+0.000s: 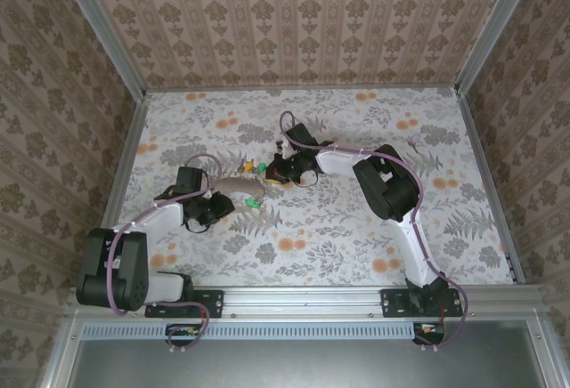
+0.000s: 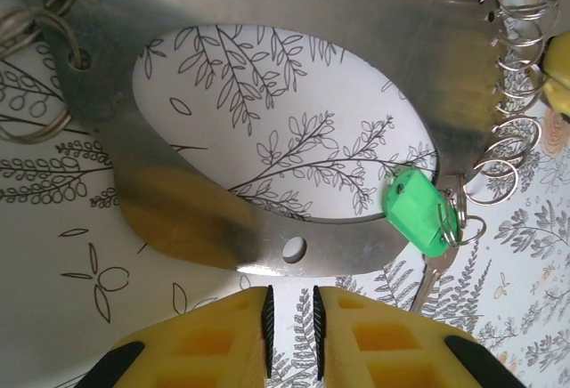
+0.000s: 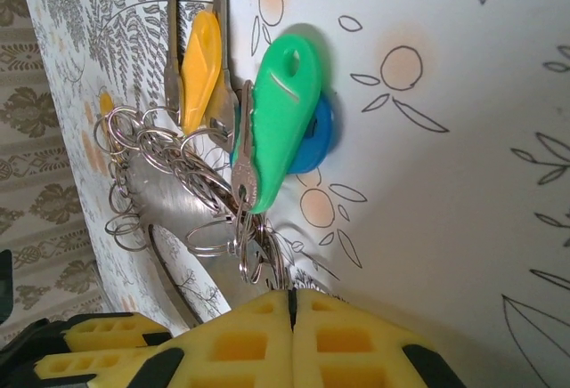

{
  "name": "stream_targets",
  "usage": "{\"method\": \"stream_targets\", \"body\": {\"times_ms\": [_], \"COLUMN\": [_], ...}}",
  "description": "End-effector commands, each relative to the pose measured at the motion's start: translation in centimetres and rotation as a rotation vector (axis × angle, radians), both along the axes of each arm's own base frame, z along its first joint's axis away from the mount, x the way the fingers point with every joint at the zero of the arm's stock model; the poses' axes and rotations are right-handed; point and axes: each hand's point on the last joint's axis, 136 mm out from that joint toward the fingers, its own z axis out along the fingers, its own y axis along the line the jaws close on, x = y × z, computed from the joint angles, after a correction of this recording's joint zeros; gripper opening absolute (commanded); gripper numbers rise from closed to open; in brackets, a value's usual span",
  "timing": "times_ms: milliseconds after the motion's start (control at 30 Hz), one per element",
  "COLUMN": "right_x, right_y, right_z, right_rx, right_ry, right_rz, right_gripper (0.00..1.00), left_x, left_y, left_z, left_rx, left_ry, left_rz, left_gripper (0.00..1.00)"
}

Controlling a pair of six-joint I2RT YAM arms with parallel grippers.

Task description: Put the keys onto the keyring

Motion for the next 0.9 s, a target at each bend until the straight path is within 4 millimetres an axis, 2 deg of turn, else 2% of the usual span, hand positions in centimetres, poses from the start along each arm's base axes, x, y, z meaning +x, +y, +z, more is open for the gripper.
{"method": "stream_targets", "body": {"times_ms": [0,267,433,667,867], "right_x": [0.0,-0.6,-1.0,-0.7,-0.7], "right_y": [0.5,1.0,1.0,1.3,1.7], "right_z": [-0.4,0.0,-0.5,0.2,0.5], "right_rx": [0.015,0.049,0.046,0.077,0.108], "right_ry": [0.012,0.012,0.023,-0.005,-0.005], "right_rz": [0.009,0.012,0.015,0.014,0.016], "right_gripper": [0.08,0.13,0.15,0.21,0.21], "left_x": [-0.1,-0.1,-0.1,-0.3,-0.4], "left_y": [-0.1,-0.7,-1.1,-1.6,-2.0], "left_z": [-0.4,-0.9,-0.9,-1.0,-1.1], "left_rx": [0.004,-0.005,-0.005,-0.001,0.001], "left_ry": [0.007,0.018,0.014,0.015,0.018], "left_rz": [0.001,-0.013,-0.026,-0.043,-0.054], "left_gripper": [0.21,0.15,0.13,0.13,0.12]}}
